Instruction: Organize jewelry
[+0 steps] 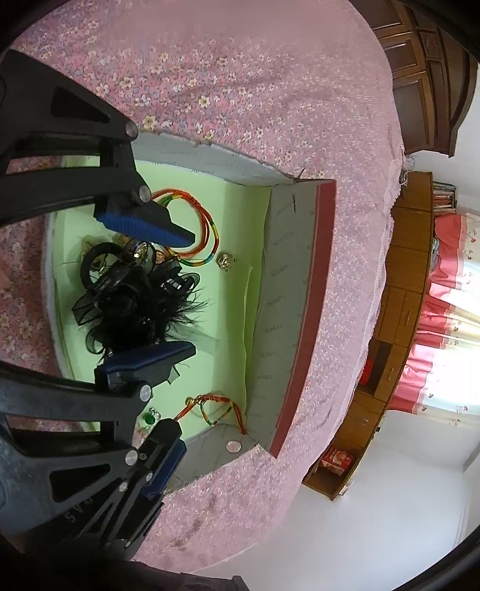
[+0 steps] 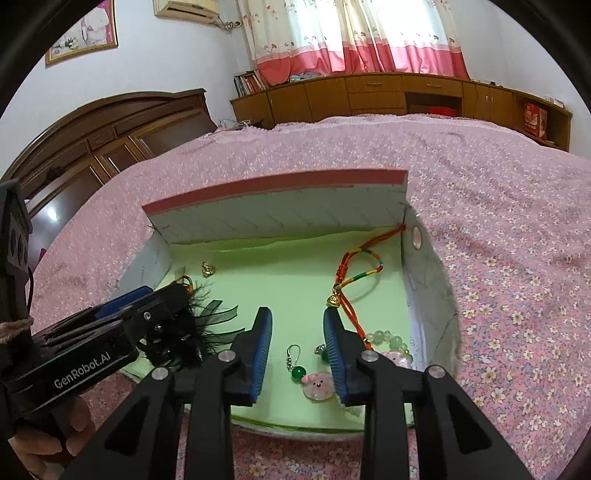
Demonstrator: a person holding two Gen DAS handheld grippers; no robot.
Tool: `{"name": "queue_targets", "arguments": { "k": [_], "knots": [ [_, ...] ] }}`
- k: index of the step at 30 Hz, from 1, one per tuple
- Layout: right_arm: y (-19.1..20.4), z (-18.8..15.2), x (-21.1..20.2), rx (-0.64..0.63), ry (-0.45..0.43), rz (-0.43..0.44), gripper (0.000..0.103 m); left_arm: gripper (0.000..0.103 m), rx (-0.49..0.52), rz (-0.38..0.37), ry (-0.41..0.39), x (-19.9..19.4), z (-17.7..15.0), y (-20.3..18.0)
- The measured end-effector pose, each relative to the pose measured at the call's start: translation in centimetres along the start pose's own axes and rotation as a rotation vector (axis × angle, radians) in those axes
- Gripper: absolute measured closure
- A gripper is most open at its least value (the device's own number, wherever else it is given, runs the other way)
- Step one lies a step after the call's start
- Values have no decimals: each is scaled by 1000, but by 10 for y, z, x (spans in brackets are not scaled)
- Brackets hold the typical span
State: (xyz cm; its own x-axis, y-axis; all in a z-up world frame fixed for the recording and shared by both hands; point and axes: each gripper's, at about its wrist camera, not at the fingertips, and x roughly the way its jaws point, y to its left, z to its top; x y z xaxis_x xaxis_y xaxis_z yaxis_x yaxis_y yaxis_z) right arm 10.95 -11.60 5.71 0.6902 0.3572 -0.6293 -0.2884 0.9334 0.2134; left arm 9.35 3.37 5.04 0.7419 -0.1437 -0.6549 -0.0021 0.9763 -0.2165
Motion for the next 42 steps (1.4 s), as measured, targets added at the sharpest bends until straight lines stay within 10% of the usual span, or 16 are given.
{"name": "queue_targets", "arguments": {
  "k": [42],
  "knots": [
    [16,-66,-106,18,-225,-60,52,56,68,78,-152,-84,-56,-11]
  ]
}}
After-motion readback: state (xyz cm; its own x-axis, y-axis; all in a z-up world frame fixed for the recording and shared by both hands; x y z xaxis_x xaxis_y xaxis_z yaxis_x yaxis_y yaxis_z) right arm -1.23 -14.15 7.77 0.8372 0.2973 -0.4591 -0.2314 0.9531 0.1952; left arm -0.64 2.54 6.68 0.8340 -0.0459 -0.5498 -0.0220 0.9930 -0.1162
